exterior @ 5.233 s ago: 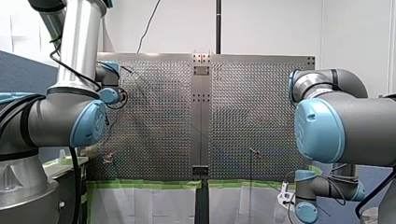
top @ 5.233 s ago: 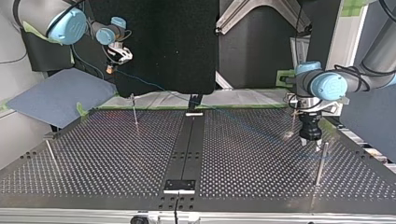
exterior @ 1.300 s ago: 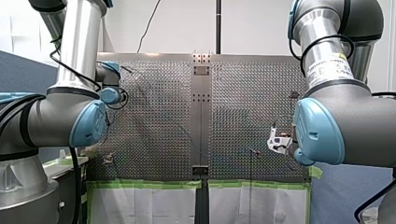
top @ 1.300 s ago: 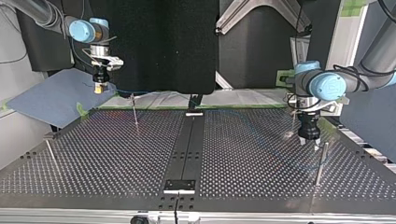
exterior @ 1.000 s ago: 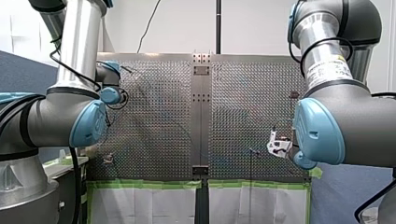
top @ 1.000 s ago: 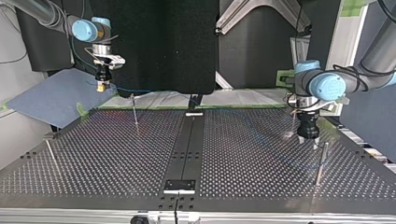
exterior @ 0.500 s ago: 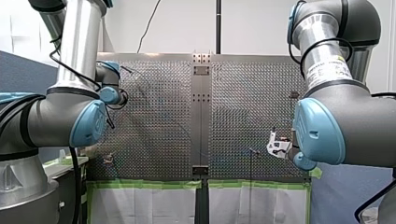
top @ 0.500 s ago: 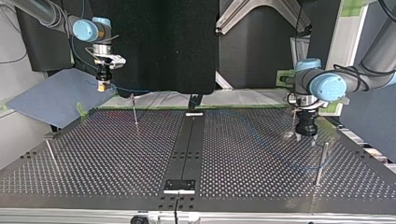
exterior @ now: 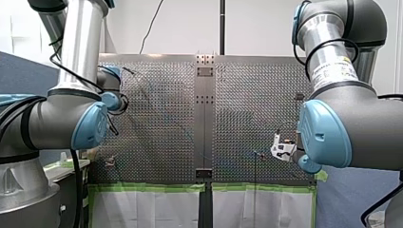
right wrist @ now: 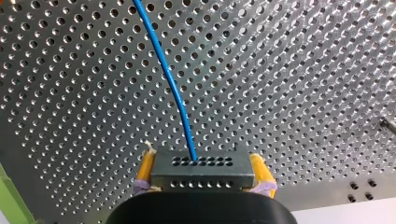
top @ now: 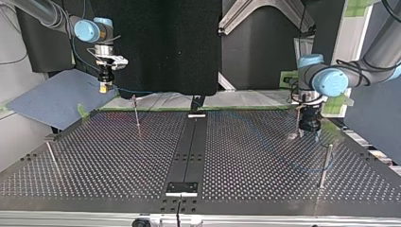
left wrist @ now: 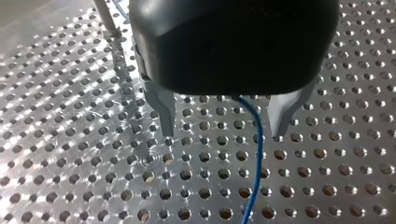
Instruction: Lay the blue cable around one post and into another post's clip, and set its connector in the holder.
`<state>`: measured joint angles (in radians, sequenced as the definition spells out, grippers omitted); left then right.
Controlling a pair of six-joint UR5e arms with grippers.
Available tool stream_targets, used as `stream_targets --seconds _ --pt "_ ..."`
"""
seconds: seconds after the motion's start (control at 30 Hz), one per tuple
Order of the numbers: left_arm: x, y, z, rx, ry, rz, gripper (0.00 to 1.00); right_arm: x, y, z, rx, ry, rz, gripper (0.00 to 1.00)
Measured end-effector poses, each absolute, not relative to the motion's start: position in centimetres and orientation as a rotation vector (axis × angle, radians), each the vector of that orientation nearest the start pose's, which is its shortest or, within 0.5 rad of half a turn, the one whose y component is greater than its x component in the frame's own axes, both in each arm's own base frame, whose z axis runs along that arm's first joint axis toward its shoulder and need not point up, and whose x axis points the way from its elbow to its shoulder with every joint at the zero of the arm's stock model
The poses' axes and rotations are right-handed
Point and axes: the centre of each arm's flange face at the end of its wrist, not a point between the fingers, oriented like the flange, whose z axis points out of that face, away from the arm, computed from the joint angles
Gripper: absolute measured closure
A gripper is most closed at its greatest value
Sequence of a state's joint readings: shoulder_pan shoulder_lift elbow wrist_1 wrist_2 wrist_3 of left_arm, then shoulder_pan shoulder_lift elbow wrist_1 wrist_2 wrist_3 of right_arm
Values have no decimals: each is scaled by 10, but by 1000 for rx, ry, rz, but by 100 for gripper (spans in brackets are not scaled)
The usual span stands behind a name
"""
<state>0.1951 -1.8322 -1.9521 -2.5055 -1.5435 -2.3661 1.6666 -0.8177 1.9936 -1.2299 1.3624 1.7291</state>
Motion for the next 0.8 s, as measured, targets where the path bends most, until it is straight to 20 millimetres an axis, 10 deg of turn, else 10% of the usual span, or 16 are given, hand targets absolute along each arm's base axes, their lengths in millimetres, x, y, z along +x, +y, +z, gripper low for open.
stream_targets --seconds 0.8 --pt "556 -24 189 -758 1380 -503 0 205 -526 15 1338 -1144 1564 100"
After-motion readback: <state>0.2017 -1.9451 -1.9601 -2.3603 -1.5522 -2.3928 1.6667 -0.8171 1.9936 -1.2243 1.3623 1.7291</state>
